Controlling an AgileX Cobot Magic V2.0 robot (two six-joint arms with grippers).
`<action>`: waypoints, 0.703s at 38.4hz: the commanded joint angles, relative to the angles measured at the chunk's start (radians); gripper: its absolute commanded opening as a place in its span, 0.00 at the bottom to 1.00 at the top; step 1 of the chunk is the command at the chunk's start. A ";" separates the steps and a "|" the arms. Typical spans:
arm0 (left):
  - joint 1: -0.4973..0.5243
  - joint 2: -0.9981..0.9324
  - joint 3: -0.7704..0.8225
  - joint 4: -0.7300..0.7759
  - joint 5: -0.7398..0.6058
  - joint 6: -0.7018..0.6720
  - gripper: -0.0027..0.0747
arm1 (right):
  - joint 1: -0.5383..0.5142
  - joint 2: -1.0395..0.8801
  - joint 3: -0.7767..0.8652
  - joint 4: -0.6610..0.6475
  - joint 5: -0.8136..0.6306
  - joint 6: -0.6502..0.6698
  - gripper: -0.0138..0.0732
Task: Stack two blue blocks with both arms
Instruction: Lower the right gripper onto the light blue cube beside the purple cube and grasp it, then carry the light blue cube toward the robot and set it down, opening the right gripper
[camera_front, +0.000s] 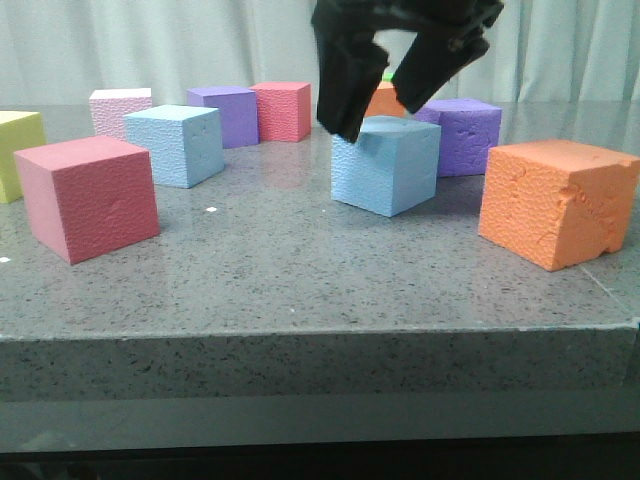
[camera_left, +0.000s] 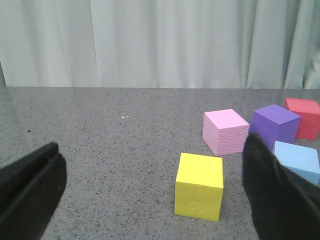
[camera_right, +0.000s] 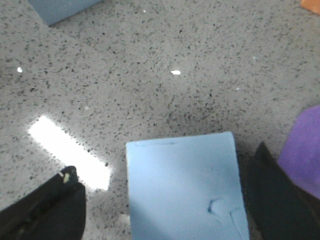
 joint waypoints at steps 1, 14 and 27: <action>-0.001 0.013 -0.029 -0.006 -0.085 -0.003 0.93 | -0.002 -0.013 -0.040 0.002 -0.027 -0.013 0.90; -0.001 0.013 -0.029 -0.006 -0.085 -0.003 0.93 | -0.002 0.001 -0.041 -0.009 -0.009 -0.013 0.57; -0.001 0.013 -0.029 -0.006 -0.085 -0.003 0.93 | 0.069 -0.055 -0.041 0.050 0.047 -0.214 0.54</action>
